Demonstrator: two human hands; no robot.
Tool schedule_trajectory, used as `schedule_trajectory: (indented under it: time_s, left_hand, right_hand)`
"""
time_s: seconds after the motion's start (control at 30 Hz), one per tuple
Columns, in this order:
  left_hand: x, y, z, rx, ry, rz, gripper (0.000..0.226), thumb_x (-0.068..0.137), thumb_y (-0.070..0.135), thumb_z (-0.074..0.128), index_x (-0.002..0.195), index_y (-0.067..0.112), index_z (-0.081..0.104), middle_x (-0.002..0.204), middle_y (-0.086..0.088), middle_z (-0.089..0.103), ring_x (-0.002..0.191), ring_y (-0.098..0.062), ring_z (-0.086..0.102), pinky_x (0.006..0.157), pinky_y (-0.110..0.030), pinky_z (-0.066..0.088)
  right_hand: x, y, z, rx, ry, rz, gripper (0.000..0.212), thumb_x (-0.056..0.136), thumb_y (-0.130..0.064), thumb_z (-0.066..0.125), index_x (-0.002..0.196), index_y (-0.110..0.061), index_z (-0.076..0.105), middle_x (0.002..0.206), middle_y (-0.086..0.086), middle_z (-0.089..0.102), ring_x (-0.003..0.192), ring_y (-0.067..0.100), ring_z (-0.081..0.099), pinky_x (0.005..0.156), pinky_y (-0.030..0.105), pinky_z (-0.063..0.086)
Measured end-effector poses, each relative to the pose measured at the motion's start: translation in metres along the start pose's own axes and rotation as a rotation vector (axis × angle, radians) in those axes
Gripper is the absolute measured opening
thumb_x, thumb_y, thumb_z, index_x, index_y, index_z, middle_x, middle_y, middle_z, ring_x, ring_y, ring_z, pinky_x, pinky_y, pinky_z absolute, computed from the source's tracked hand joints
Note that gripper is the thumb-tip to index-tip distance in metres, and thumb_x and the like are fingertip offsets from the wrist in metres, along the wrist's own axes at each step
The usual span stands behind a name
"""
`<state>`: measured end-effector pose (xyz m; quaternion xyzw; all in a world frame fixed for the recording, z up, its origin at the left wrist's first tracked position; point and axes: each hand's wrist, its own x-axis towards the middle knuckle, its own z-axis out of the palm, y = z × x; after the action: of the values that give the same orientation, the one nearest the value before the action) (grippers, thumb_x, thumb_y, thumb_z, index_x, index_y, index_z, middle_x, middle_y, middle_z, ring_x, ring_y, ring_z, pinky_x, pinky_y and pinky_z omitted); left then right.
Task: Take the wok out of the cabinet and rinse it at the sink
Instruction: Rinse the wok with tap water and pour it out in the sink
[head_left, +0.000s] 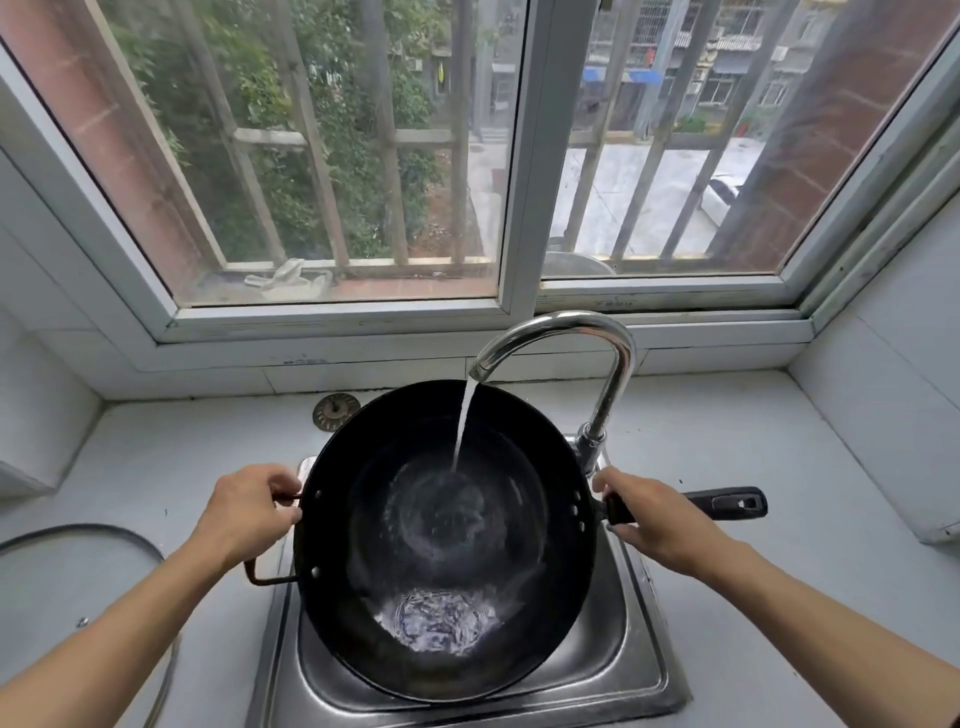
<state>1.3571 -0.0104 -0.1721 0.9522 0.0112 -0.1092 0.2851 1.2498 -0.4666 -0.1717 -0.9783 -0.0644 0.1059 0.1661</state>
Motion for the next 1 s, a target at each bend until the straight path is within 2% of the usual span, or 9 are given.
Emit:
schedule_trajectory:
  time_s: [0.1, 0.2, 0.33, 0.5, 0.6, 0.8, 0.93, 1.0]
  left_hand:
    - [0.001, -0.003, -0.003, -0.029, 0.025, -0.02, 0.019, 0.069, 0.01, 0.08, 0.079, 0.024, 0.072, 0.079, 0.01, 0.072, 0.08, -0.01, 0.067, 0.079, -0.028, 0.049]
    - [-0.001, -0.003, -0.004, -0.072, 0.049, -0.048, 0.016, 0.072, 0.017, 0.079, 0.076, 0.028, 0.07, 0.076, 0.014, 0.069, 0.079, -0.008, 0.065, 0.077, -0.026, 0.046]
    - [-0.009, -0.009, 0.001, -0.137, 0.135, -0.06, 0.013, 0.073, 0.018, 0.077, 0.076, 0.029, 0.07, 0.075, 0.014, 0.069, 0.078, -0.008, 0.064, 0.078, -0.027, 0.046]
    - [-0.018, -0.015, 0.012, -0.151, 0.154, -0.061, 0.012, 0.074, 0.016, 0.077, 0.079, 0.026, 0.072, 0.076, 0.009, 0.071, 0.079, -0.012, 0.066, 0.082, -0.03, 0.049]
    - [-0.022, -0.021, 0.019, -0.151, 0.15, -0.076, 0.012, 0.073, 0.016, 0.077, 0.081, 0.025, 0.073, 0.076, 0.008, 0.072, 0.079, -0.012, 0.067, 0.084, -0.032, 0.051]
    - [-0.025, -0.02, 0.022, -0.135, 0.184, -0.058, 0.013, 0.074, 0.014, 0.075, 0.081, 0.024, 0.072, 0.074, 0.008, 0.07, 0.076, -0.012, 0.066, 0.082, -0.032, 0.051]
    - [-0.027, -0.02, 0.027, -0.1, 0.168, -0.021, 0.015, 0.075, 0.012, 0.075, 0.084, 0.022, 0.069, 0.077, 0.006, 0.07, 0.075, -0.012, 0.064, 0.079, -0.03, 0.049]
    - [-0.027, -0.023, 0.029, -0.077, 0.136, -0.013, 0.015, 0.076, 0.012, 0.074, 0.085, 0.022, 0.068, 0.078, 0.005, 0.07, 0.076, -0.014, 0.064, 0.079, -0.032, 0.049]
  right_hand:
    - [0.002, -0.004, 0.001, 0.028, -0.034, 0.0, 0.039, 0.084, -0.014, 0.065, 0.11, -0.032, 0.041, 0.09, -0.006, 0.061, 0.079, 0.018, 0.056, 0.072, 0.034, 0.049]
    - [0.002, -0.006, 0.001, 0.046, -0.074, 0.033, 0.04, 0.084, -0.015, 0.061, 0.112, -0.033, 0.039, 0.085, -0.004, 0.059, 0.076, 0.018, 0.054, 0.066, 0.028, 0.045]
    - [-0.001, -0.007, 0.003, 0.059, -0.116, 0.064, 0.04, 0.085, -0.016, 0.062, 0.114, -0.032, 0.039, 0.09, 0.002, 0.062, 0.077, 0.022, 0.057, 0.07, 0.034, 0.05]
    - [-0.006, -0.004, 0.011, 0.073, -0.175, 0.095, 0.04, 0.084, -0.016, 0.062, 0.107, -0.037, 0.037, 0.092, 0.0, 0.063, 0.075, 0.017, 0.057, 0.066, 0.028, 0.049]
    - [-0.011, -0.001, 0.021, 0.082, -0.204, 0.096, 0.039, 0.082, -0.018, 0.061, 0.103, -0.039, 0.036, 0.089, 0.0, 0.063, 0.076, 0.018, 0.056, 0.067, 0.032, 0.049]
    - [-0.01, 0.0, 0.03, 0.109, -0.201, 0.112, 0.036, 0.082, -0.018, 0.06, 0.103, -0.038, 0.039, 0.091, -0.003, 0.064, 0.077, 0.014, 0.056, 0.07, 0.03, 0.048]
    - [-0.011, 0.0, 0.038, 0.151, -0.158, 0.101, 0.033, 0.081, -0.017, 0.059, 0.097, -0.038, 0.039, 0.08, -0.006, 0.06, 0.071, 0.012, 0.053, 0.063, 0.025, 0.044]
    - [-0.01, 0.0, 0.042, 0.129, -0.123, 0.09, 0.032, 0.08, -0.017, 0.059, 0.096, -0.038, 0.04, 0.081, -0.009, 0.058, 0.075, 0.011, 0.052, 0.068, 0.026, 0.045]
